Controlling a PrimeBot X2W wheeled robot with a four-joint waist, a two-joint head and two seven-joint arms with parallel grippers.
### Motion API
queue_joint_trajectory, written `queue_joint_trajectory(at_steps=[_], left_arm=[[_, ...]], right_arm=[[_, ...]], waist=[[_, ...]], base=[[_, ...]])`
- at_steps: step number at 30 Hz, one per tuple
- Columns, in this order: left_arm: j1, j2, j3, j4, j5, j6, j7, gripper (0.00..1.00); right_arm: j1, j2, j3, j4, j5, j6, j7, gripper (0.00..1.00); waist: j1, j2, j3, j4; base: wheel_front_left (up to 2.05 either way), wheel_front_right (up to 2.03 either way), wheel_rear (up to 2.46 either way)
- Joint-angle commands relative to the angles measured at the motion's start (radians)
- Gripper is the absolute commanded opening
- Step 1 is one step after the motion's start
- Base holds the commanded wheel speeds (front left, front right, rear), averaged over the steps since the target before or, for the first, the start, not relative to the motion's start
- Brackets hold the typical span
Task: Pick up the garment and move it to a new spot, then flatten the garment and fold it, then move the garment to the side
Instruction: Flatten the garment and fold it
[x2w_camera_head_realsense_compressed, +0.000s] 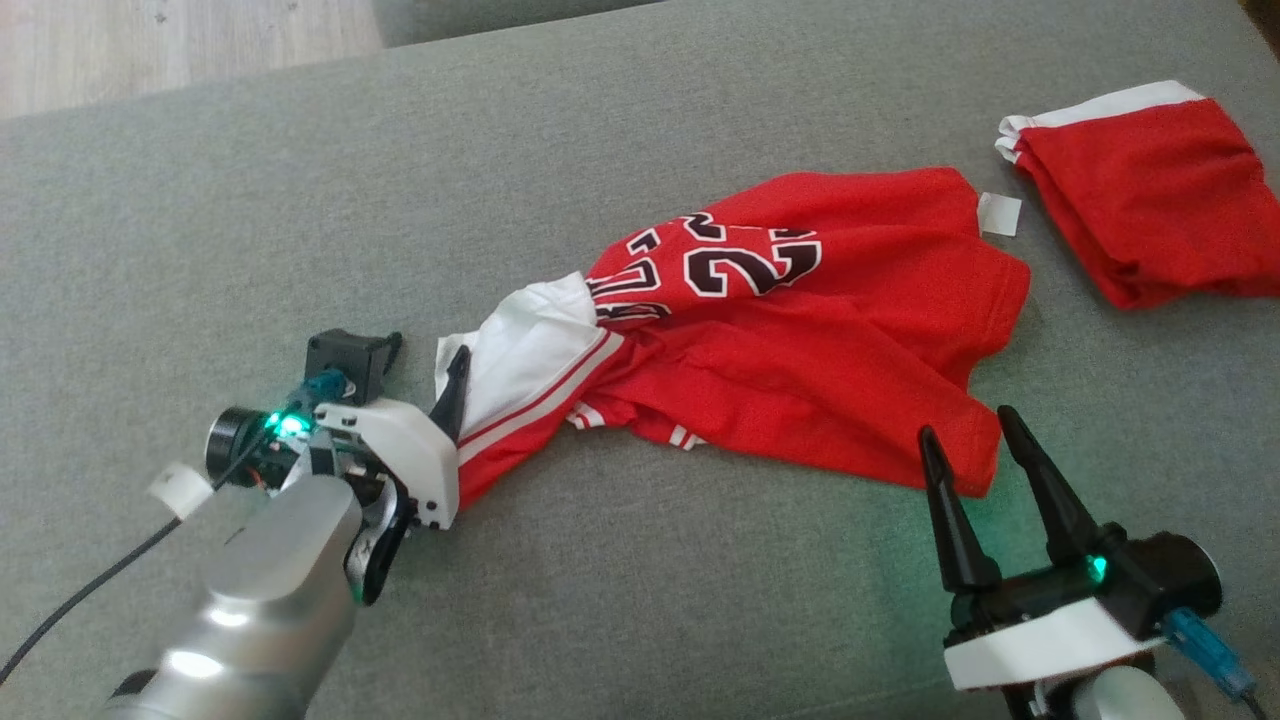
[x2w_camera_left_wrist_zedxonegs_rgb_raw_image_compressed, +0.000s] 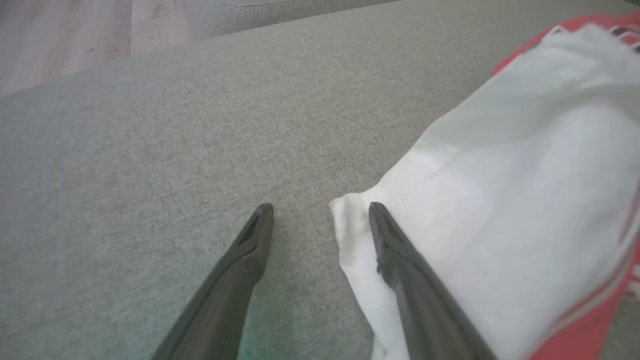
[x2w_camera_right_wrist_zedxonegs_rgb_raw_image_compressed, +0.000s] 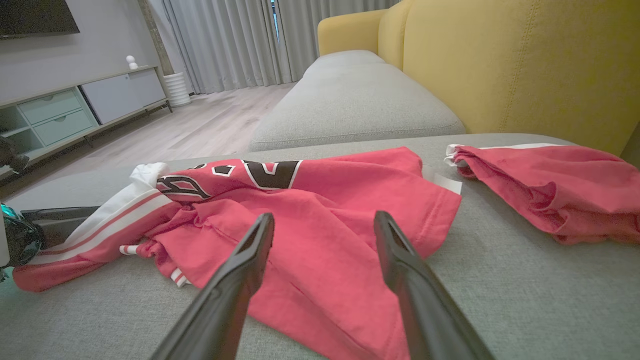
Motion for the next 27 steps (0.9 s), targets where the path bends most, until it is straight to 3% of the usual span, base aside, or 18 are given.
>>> queue_joint_trajectory(at_steps=[1,4,6,7,8,9,12,16,20,27], left_arm=[[-0.051,0.018,0.021,0.010,0.014,-0.005,-0.011,1.00],[-0.067,0.005,0.006,0.063,0.025,-0.015,-0.014,1.00],[-0.071,-0.006,0.002,0.085,0.021,-0.033,-0.017,0.52],[-0.072,-0.011,-0.003,0.094,0.020,-0.043,-0.014,0.36],[-0.072,-0.016,-0.008,0.102,0.018,-0.055,-0.011,0.07],[-0.071,-0.021,-0.010,0.108,0.014,-0.068,-0.008,0.00],[-0.076,-0.026,-0.013,0.117,0.011,-0.087,-0.023,0.00],[-0.104,-0.010,0.003,0.097,0.028,-0.068,-0.124,0.00],[-0.146,0.045,0.031,0.044,0.057,-0.035,-0.215,0.00],[-0.194,0.148,0.078,-0.117,0.122,0.017,-0.247,0.00]], right_arm=[[-0.021,-0.020,0.025,-0.026,-0.005,-0.001,-0.011,1.00],[-0.023,-0.018,0.028,-0.024,-0.003,-0.001,-0.011,1.00],[-0.025,-0.017,0.025,-0.024,-0.002,-0.001,-0.011,1.00],[-0.025,-0.017,0.024,-0.024,-0.002,-0.001,-0.011,1.00],[-0.026,-0.017,0.022,-0.023,-0.002,-0.001,-0.011,1.00],[-0.026,-0.017,0.020,-0.023,-0.002,-0.001,-0.011,1.00],[-0.024,-0.015,0.013,-0.024,-0.003,-0.001,-0.011,1.00],[-0.023,-0.009,-0.004,-0.021,-0.001,-0.001,-0.011,1.00],[-0.027,-0.001,-0.045,0.002,0.007,-0.001,-0.011,1.00],[-0.031,0.011,-0.091,0.128,0.088,-0.001,-0.011,1.00]], waist=[[-0.0001,0.0000,0.001,-0.003],[-0.0001,0.0000,0.002,-0.006],[-0.0001,0.0000,0.002,-0.006],[-0.0001,0.0000,0.001,-0.005],[-0.0001,0.0000,0.001,-0.004],[-0.0001,0.0000,0.000,-0.003],[-0.0001,0.0000,-0.003,0.003],[-0.0001,0.0000,-0.007,0.015],[-0.0001,0.0000,-0.008,0.027],[-0.0001,0.0000,-0.004,0.045]], base=[[0.00,0.00,0.00],[0.00,0.00,0.00],[0.00,0.00,0.00],[0.00,0.00,0.00],[0.00,0.00,0.00],[0.00,0.00,0.00],[0.00,0.00,0.00],[0.00,0.00,0.00],[0.00,0.00,0.00],[0.00,0.00,0.00]])
